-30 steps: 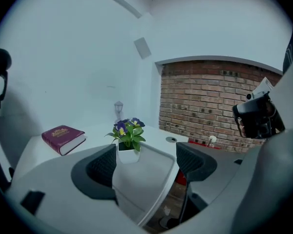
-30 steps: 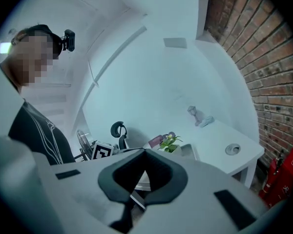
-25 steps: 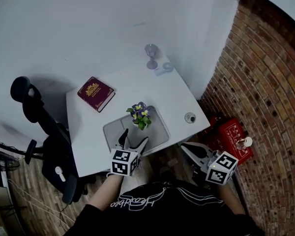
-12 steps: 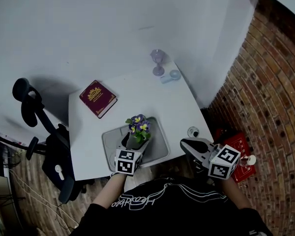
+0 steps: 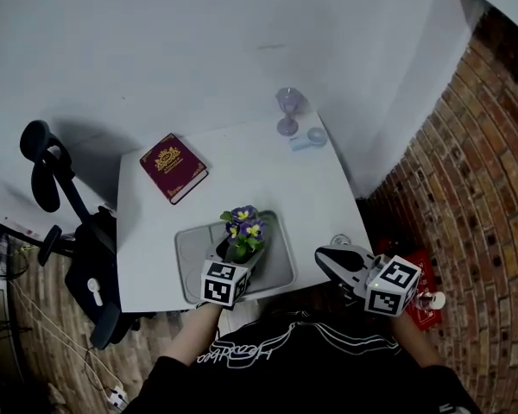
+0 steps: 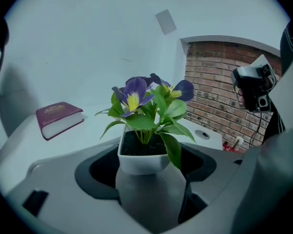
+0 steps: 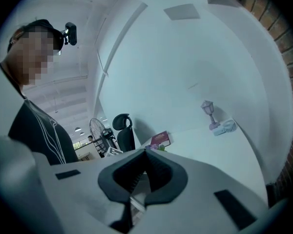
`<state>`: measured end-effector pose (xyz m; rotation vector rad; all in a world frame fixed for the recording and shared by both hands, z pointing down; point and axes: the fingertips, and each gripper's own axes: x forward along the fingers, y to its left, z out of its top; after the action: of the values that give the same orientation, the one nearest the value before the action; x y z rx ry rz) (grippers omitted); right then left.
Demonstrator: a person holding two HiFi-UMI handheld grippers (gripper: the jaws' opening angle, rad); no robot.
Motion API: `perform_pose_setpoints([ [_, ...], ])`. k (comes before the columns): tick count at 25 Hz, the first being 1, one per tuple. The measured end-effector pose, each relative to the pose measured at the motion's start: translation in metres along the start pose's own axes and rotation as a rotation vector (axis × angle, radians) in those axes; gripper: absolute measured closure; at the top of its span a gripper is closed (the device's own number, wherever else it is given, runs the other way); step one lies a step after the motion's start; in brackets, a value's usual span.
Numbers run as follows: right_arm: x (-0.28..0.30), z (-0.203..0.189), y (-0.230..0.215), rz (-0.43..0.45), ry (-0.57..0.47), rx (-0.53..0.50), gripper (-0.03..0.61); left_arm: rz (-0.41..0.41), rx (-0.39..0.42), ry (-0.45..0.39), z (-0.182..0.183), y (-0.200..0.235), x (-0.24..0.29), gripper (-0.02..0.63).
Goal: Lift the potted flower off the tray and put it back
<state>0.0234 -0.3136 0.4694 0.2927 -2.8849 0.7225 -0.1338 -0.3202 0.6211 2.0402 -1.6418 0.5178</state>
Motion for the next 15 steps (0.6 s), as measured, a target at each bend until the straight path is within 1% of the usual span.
perform_pose_setpoints([
  [3,0.000,-0.002,-0.006,0.002,0.013,0.002,0.580,-0.002,0.002,-0.005,0.000,0.000,0.000,0.239],
  [5,0.001,-0.001,-0.007,0.009,0.018,0.000,0.580,0.000,0.001,-0.010,0.000,0.002,0.000,0.259],
  [15,0.002,-0.004,-0.014,0.016,0.023,0.009,0.580,0.009,-0.001,-0.010,0.001,-0.002,-0.001,0.262],
])
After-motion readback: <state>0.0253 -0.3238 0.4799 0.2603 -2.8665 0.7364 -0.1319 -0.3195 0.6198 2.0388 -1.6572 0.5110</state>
